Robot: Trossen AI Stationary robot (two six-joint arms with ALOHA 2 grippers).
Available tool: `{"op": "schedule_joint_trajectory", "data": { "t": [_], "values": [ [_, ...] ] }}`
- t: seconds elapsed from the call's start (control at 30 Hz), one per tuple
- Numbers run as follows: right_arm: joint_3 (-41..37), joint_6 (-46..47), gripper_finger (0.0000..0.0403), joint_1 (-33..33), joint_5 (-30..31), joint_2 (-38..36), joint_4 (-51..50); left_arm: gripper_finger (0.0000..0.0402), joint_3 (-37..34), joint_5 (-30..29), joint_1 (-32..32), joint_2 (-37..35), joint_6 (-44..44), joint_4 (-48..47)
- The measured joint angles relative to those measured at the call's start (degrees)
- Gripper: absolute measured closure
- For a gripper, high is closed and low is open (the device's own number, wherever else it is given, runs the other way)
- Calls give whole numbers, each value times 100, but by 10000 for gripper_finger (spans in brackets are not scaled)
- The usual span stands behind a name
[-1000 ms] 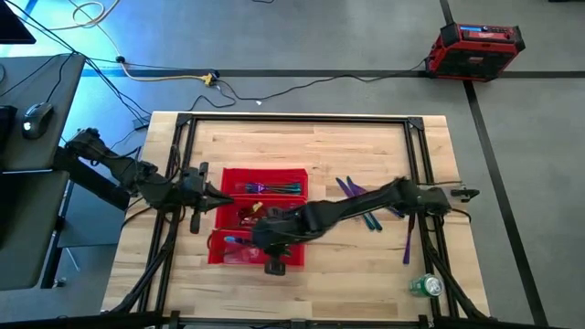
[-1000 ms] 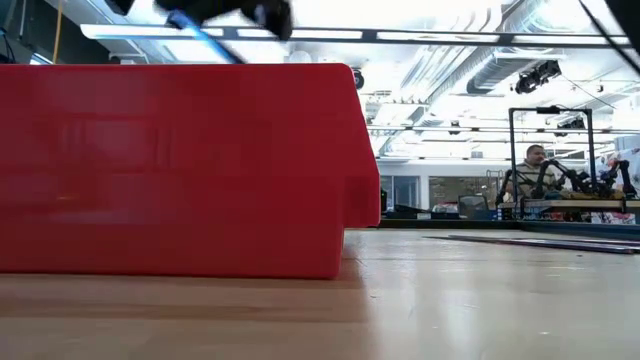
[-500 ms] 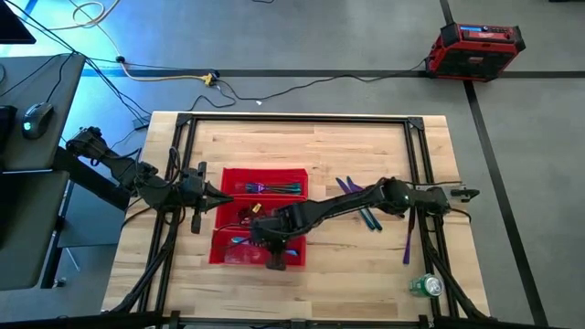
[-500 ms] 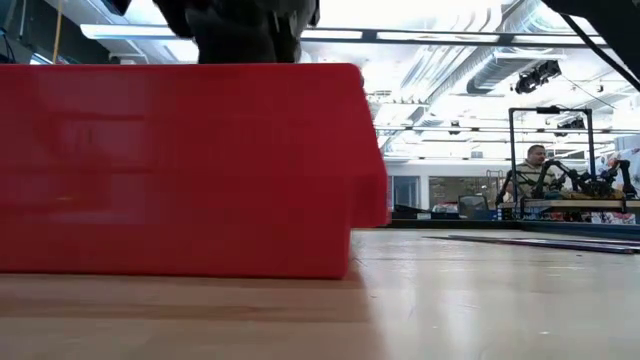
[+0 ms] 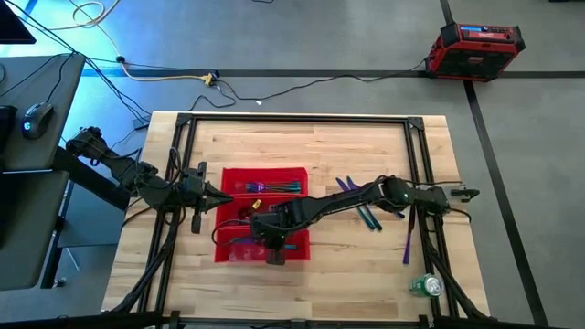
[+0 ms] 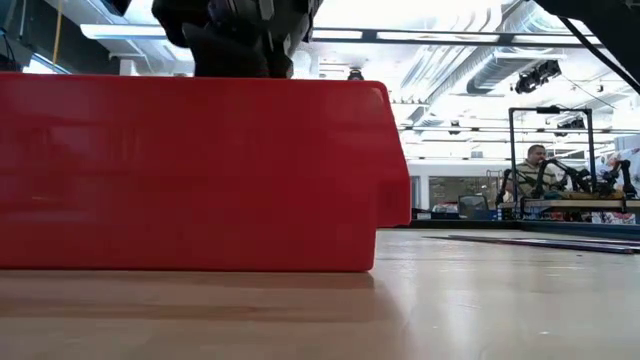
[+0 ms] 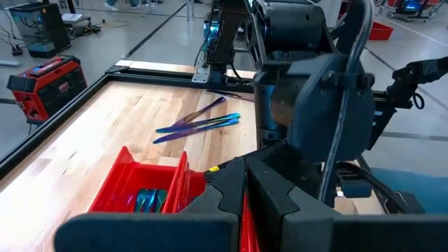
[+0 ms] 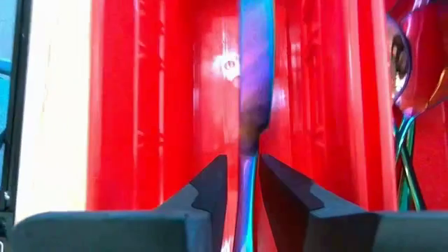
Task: Sort silverware
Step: Put the purple table knife into the bottom red bin
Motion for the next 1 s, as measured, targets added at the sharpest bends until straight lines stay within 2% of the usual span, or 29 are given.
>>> {"op": "schedule_joint_trajectory", "data": {
  "t": [0.27, 0.37, 0.53, 0.63, 0.8, 0.9, 1.0],
  "values": [
    [-2, 62, 290, 49, -45, -234, 6, 402, 0, 11, 0, 0, 0, -8],
    [-2, -48, 289, 208, -3, -637, -13, 402, 0, 22, 0, 0, -3, -25],
    [4, 46, 289, 674, -67, -1481, -595, 402, 0, 41, 0, 2, -44, -76],
    [4, 339, 289, 1039, 405, -1855, -1273, 402, 0, 43, 1, 2, -105, -120],
    [-47, 1434, 289, 1627, 2013, -2070, -2754, 402, 0, 44, 0, 4, -120, -130],
    [-399, 2335, 289, 1767, 2239, -2070, -3896, 402, 0, 44, 0, 4, -120, -127],
    [-1445, 2722, 289, 1779, 2101, -2354, -3671, 402, 0, 53, 0, 4, -144, -127]
  ]
}}
